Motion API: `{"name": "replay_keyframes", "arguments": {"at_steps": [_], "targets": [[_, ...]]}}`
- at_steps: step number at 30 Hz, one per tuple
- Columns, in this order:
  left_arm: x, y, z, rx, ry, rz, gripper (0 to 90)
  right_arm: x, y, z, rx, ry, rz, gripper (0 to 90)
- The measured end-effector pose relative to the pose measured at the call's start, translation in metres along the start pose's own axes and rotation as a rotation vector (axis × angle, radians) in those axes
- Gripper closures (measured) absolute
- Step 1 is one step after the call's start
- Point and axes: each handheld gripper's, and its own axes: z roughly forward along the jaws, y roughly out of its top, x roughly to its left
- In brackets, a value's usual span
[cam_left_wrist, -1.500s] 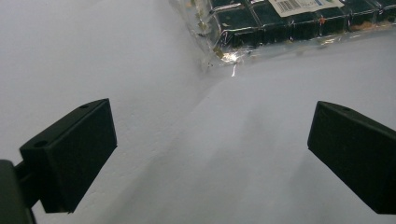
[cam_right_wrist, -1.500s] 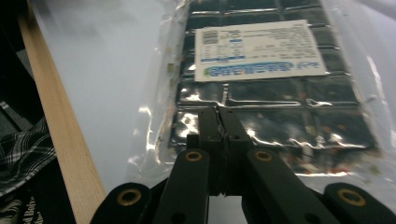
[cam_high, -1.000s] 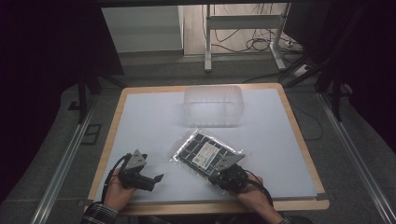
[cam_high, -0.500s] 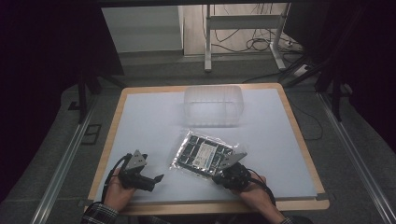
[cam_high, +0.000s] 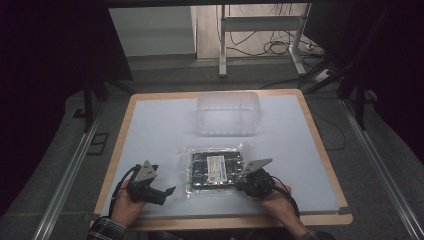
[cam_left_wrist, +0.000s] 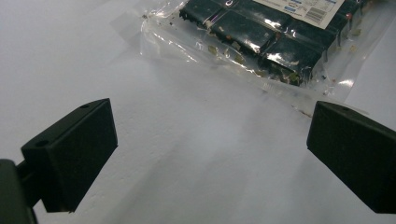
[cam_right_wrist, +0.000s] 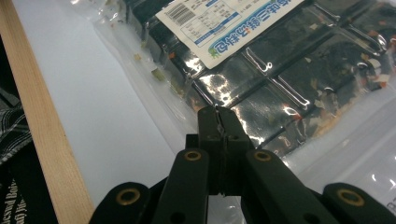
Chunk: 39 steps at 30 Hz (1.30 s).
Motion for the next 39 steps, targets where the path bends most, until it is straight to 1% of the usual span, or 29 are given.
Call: {"name": "replay_keyframes", "arguments": {"at_steps": [2, 9, 10, 13, 21, 22, 24, 25, 26, 29, 30, 32, 35, 39], "targets": [[0.000, 0.000, 0.000, -0.002, -0.001, 0.003, 1.4, -0.001, 0.000, 0.000, 0.004, -0.006, -0.001, 89.3], [-0.001, 0.001, -0.002, -0.018, -0.002, 0.013, 1.5, -0.005, 0.002, 0.000, -0.008, -0.019, 0.008, 89.3], [-0.002, 0.001, -0.001, -0.023, -0.003, 0.006, 1.6, -0.007, 0.002, 0.000, -0.010, -0.026, 0.006, 89.3], [-0.002, 0.001, -0.001, -0.023, -0.003, 0.007, 1.6, -0.009, 0.003, -0.001, -0.016, -0.035, 0.008, 89.2], [-0.002, 0.002, -0.001, -0.024, -0.002, 0.011, 1.7, -0.018, 0.004, -0.003, -0.021, -0.064, 0.035, 89.3], [-0.002, 0.002, -0.001, -0.020, -0.003, 0.014, 1.7, -0.021, 0.004, -0.004, -0.020, -0.076, 0.041, 89.3], [-0.002, 0.002, -0.001, -0.019, -0.003, 0.015, 1.7, -0.023, 0.004, -0.004, -0.022, -0.083, 0.042, 89.3], [-0.002, 0.002, -0.001, -0.019, -0.003, 0.015, 1.7, -0.025, 0.004, -0.003, -0.021, -0.089, 0.048, 89.3], [-0.002, 0.002, -0.001, -0.018, -0.003, 0.015, 1.7, -0.029, 0.004, -0.003, -0.015, -0.105, 0.064, 89.3], [-0.002, 0.002, -0.001, -0.019, -0.002, 0.016, 1.7, -0.031, 0.004, -0.003, -0.017, -0.109, 0.069, 89.3], [-0.002, 0.002, -0.001, -0.020, -0.002, 0.016, 1.7, -0.032, 0.004, -0.003, -0.017, -0.108, 0.076, 89.3], [-0.002, 0.002, -0.001, -0.022, -0.001, 0.015, 1.8, -0.030, 0.005, -0.004, -0.025, -0.109, 0.059, 89.2], [-0.002, 0.002, -0.001, -0.024, 0.000, 0.017, 1.8, -0.028, 0.006, -0.004, -0.023, -0.107, 0.052, 89.1], [-0.002, 0.002, -0.002, -0.029, -0.002, 0.013, 1.9, -0.026, 0.007, -0.005, -0.030, -0.101, 0.045, 86.3]]}}
